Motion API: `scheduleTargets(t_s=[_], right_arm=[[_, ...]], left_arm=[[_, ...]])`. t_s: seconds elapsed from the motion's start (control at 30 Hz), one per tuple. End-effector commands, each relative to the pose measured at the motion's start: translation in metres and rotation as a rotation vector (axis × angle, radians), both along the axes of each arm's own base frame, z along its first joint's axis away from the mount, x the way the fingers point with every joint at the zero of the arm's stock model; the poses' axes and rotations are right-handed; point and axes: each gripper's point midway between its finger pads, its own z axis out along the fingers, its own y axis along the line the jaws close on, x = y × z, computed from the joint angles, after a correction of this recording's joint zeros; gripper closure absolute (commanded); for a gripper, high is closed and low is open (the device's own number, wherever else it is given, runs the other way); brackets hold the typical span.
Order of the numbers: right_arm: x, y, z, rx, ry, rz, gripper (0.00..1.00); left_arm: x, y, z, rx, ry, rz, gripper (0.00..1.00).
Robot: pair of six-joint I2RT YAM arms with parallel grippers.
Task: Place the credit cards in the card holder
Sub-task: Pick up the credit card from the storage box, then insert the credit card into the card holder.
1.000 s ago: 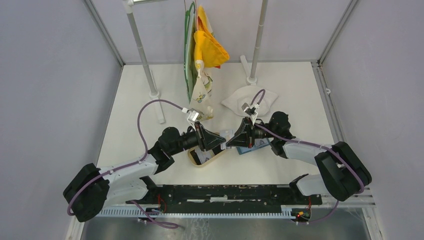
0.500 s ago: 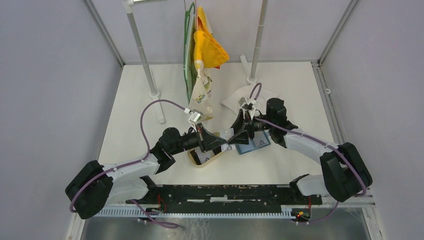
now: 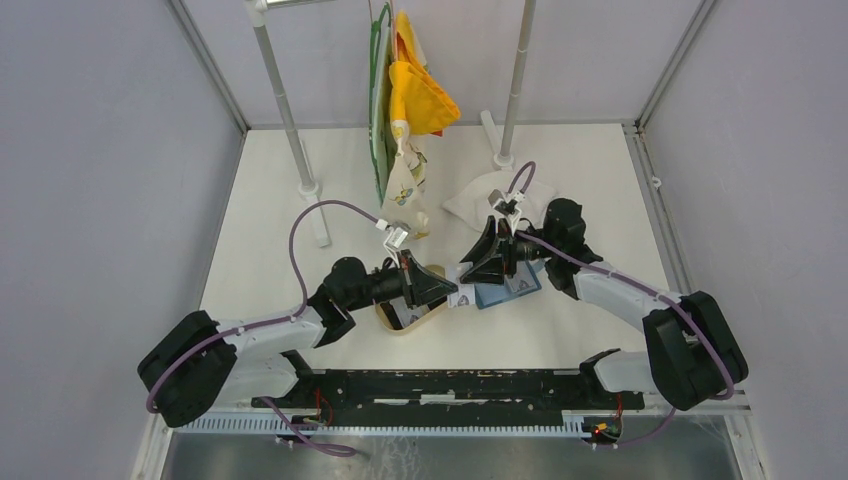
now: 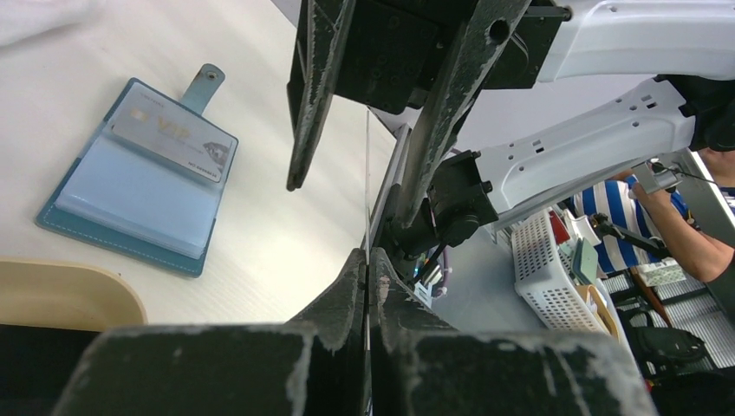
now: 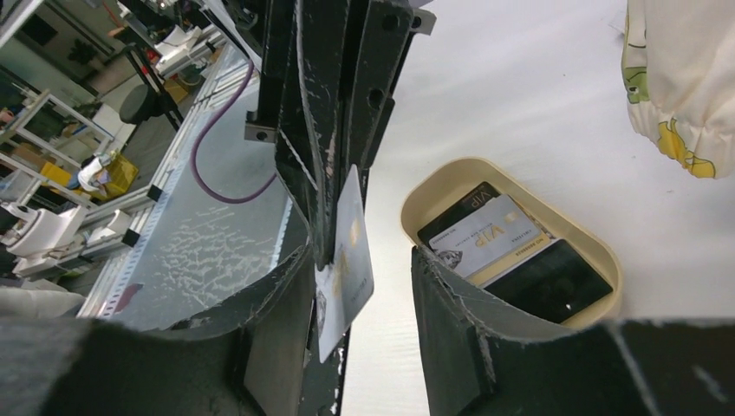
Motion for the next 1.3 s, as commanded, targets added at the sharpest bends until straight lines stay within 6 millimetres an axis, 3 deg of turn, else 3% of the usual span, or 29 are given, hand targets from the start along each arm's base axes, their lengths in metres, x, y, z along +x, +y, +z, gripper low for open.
scheduleTargets(t_s=[0.0,0.3,0.6,0.63,0.77,0.83,0.9,1.1,1.27], right_arm=[[-0.002,-0.001,0.028,0.062,-0.042,-0.007,0.51],[-0.004,-0.002,0.031,0.069,-0.032,-0.011,0.68],[-0.004,-0.003,0.032,0.070,-0.032,-0.016,0.98],[-0.004,-0.003,0.032,0.071,-0.034,-0.013,1.00],[0.000,-0.005,0.028,0.050,-0.043,-0.018,1.00],[0.011,-0.010,0.017,-0.001,-0.073,-0.037,1.00],[0.026,-0.019,0.005,-0.071,-0.158,-0.065,1.00],[0.049,-0.047,-0.019,-0.205,-0.155,-0.160,1.00],[0.061,-0.063,-0.045,-0.312,-0.072,-0.177,1.00]], left_arm=[[0.001,-0.004,0.026,-0.082,-0.045,0.003,0.98],[0.004,-0.002,0.026,-0.080,-0.048,0.024,0.98],[0.007,-0.002,0.024,-0.070,-0.041,0.040,0.98],[0.008,-0.002,0.023,-0.065,-0.038,0.043,0.96],[0.016,-0.001,0.015,-0.023,-0.012,0.084,0.57],[0.023,0.003,0.007,0.031,0.006,0.130,0.45],[0.031,0.011,0.002,0.077,0.004,0.193,0.38],[0.047,0.044,0.001,0.147,-0.004,0.383,0.23],[0.055,0.037,0.000,0.205,0.039,0.390,0.18]])
